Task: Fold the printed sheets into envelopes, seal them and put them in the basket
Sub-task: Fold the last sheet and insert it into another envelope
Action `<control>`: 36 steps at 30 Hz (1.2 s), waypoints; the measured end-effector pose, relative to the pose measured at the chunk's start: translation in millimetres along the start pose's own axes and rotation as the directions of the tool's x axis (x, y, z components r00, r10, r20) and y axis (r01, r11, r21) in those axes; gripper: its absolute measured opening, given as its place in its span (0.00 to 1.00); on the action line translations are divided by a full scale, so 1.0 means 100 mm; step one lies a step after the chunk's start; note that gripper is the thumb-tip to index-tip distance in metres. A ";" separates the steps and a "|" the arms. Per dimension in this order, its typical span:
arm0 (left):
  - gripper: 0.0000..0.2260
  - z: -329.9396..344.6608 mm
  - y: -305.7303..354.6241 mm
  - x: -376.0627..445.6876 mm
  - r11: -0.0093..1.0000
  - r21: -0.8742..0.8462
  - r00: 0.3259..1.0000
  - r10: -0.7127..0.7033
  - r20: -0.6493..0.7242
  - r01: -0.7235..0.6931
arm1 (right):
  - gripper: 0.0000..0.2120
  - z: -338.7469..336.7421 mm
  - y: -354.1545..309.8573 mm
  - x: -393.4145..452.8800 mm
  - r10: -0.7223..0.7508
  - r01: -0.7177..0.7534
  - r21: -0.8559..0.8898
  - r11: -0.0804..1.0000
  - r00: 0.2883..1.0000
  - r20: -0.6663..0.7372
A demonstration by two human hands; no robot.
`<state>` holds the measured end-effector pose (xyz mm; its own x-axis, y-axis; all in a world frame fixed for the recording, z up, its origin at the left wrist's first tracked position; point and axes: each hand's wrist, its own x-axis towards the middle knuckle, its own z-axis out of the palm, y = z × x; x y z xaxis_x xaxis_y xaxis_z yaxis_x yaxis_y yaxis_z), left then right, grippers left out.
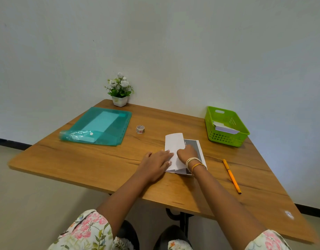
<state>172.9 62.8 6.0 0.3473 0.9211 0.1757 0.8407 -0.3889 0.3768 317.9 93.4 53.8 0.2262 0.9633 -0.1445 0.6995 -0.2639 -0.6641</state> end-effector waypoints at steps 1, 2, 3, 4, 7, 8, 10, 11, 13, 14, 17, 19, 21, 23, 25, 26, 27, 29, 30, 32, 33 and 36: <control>0.21 0.01 0.00 0.00 1.000 0.015 1.000 -0.003 0.009 0.002 | 0.16 0.00 0.02 -0.01 -0.008 0.007 -0.059 0.998 1.000 -0.007; 0.21 0.01 -0.01 0.01 0.999 0.031 1.000 -0.004 0.017 0.004 | 0.16 0.00 0.04 -0.02 -0.021 0.019 -0.119 0.993 1.000 -0.015; 0.21 0.01 -0.01 0.01 0.999 0.047 1.000 -0.004 0.024 0.002 | 0.16 0.00 0.06 -0.02 -0.032 0.027 -0.179 0.983 0.999 -0.024; 0.21 0.01 -0.01 0.01 0.998 0.060 1.000 0.000 0.029 -0.001 | 0.17 0.00 0.08 -0.03 -0.036 0.028 -0.237 0.971 0.999 -0.030; 0.22 0.01 0.00 0.00 0.997 0.078 0.999 0.003 0.036 -0.005 | 0.18 0.03 0.13 -0.06 -0.045 0.009 -0.383 0.924 0.995 -0.084; 0.22 0.01 0.01 0.00 0.997 0.081 0.999 -0.001 0.036 -0.002 | 0.19 0.04 0.14 -0.07 -0.069 0.013 -0.423 0.906 0.991 -0.118; 0.22 0.00 0.01 0.00 0.997 0.083 0.999 -0.005 0.042 0.001 | 0.22 0.09 0.18 -0.08 -0.175 0.081 -0.486 0.870 0.973 -0.151; 0.22 0.00 0.01 0.00 0.997 0.083 0.999 -0.003 0.043 0.000 | 0.23 0.13 0.21 -0.07 -0.240 0.144 -0.503 0.852 0.962 -0.131; 0.22 0.01 0.01 -0.01 0.997 0.077 1.000 0.000 0.026 -0.002 | 0.24 0.21 0.29 -0.07 -0.326 0.264 -0.517 0.814 0.945 -0.031; 0.22 0.01 0.01 -0.01 0.997 0.077 1.000 -0.009 0.006 0.009 | 0.25 0.25 0.33 -0.08 -0.341 0.297 -0.523 0.799 0.940 0.014; 0.25 0.04 0.01 -0.01 0.985 0.120 0.991 -0.114 -0.069 0.121 | 0.26 0.29 0.43 -0.09 -0.345 0.312 -0.521 0.795 0.938 0.036; 0.28 0.05 0.02 0.00 0.968 0.156 0.979 -0.190 -0.068 0.198 | 0.27 0.30 0.43 -0.10 -0.350 0.316 -0.510 0.800 0.936 0.031; 0.29 0.06 0.03 0.02 0.965 0.169 0.980 -0.198 -0.034 0.201 | 0.26 0.29 0.43 -0.10 -0.366 0.328 -0.493 0.806 0.931 0.022; 0.27 0.03 0.04 0.02 0.973 0.150 0.984 -0.177 -0.002 0.176 | 0.26 0.29 0.43 -0.10 -0.390 0.355 -0.471 0.808 0.920 0.025; 0.25 0.01 0.03 0.01 0.983 0.091 0.987 -0.161 0.005 0.160 | 0.25 0.30 0.45 -0.10 -0.423 0.392 -0.449 0.803 0.906 0.034; 0.23 -0.01 0.02 0.00 0.987 0.033 0.987 -0.158 0.000 0.158 | 0.25 0.31 0.45 -0.10 -0.437 0.408 -0.438 0.801 0.899 0.037; 0.22 -0.02 0.01 0.00 0.986 -0.040 0.987 -0.160 -0.014 0.160 | 0.25 0.31 0.44 -0.10 -0.448 0.419 -0.428 0.800 0.893 0.038; 0.21 -0.04 0.01 -0.01 0.964 -0.199 0.981 -0.189 -0.052 0.175 | 0.25 0.33 0.43 -0.11 -0.458 0.429 -0.417 0.801 0.888 0.034; 0.21 -0.06 0.00 -0.02 0.943 -0.275 0.974 -0.214 -0.069 0.187 | 0.25 0.33 0.42 -0.12 -0.460 0.431 -0.413 0.802 0.887 0.033; 0.21 -0.06 -0.01 -0.02 0.889 -0.410 0.958 -0.268 -0.102 0.205 | 0.25 0.35 0.40 -0.12 -0.462 0.432 -0.412 0.802 0.887 0.032; 0.20 -0.07 0.01 -0.03 0.864 -0.455 0.946 -0.301 -0.120 0.217 | 0.25 0.36 0.39 -0.13 -0.459 0.428 -0.412 0.805 0.888 0.024; 0.19 -0.12 0.15 -0.02 0.777 -0.546 0.871 -0.465 -0.160 0.314 | 0.24 0.37 0.40 -0.12 -0.436 0.393 -0.372 0.841 0.899 -0.035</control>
<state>179.6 54.6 22.0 -0.1548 0.9802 0.1235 0.5357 -0.0218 0.8441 318.0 72.8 1.3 -0.0774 0.9796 0.1853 0.9291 0.1382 -0.3429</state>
